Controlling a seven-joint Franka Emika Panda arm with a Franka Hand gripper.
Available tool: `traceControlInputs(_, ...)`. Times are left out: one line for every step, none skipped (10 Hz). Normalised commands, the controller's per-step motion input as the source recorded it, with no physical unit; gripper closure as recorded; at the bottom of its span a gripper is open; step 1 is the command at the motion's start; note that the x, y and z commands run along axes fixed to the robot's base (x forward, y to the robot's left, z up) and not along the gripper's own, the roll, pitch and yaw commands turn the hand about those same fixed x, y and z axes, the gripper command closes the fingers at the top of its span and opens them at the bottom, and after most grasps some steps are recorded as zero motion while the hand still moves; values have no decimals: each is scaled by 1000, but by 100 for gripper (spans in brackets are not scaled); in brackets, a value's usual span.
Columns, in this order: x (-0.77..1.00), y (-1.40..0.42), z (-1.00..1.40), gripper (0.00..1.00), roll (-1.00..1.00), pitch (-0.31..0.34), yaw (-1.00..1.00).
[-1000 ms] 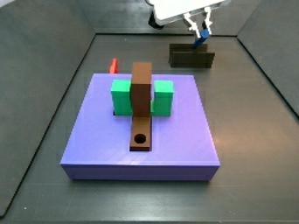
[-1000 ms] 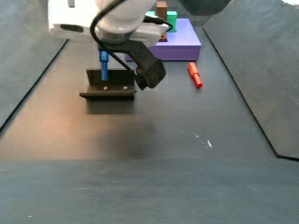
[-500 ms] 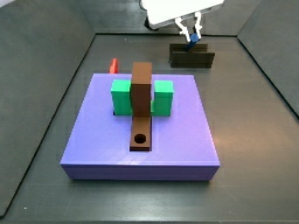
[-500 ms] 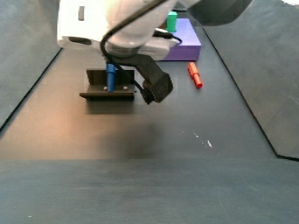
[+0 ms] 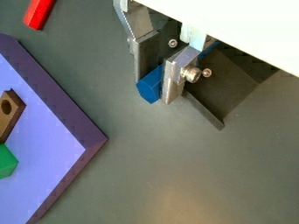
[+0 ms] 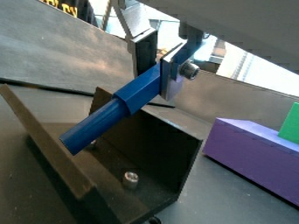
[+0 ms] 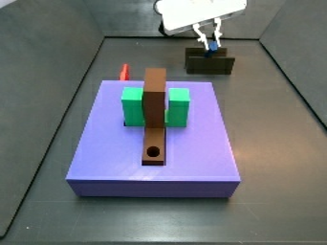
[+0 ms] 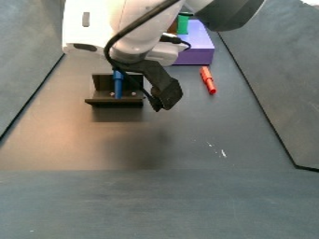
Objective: Pick up the blue object. Move up. Place the blue object on the fixture. Regrasp the blue object. Move to above the board. Insert the blue object.
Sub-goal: Place the blue object on the fixture.
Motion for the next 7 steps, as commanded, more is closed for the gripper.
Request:
traceControlInputs(0, 0, -117, 100, 0, 40, 0)
traceControlInputs(0, 0, -140, 100, 0, 14, 0)
traceControlInputs(0, 0, -177, 100, 63, 0, 0)
traceControlInputs(0, 0, -194, 100, 83, 0, 0)
traceControlInputs(0, 0, -91, 100, 6, 6, 0)
traceControlInputs(0, 0, 0, 100, 17, 0, 0)
traceControlInputs(0, 0, 0, 100, 6, 0, 0)
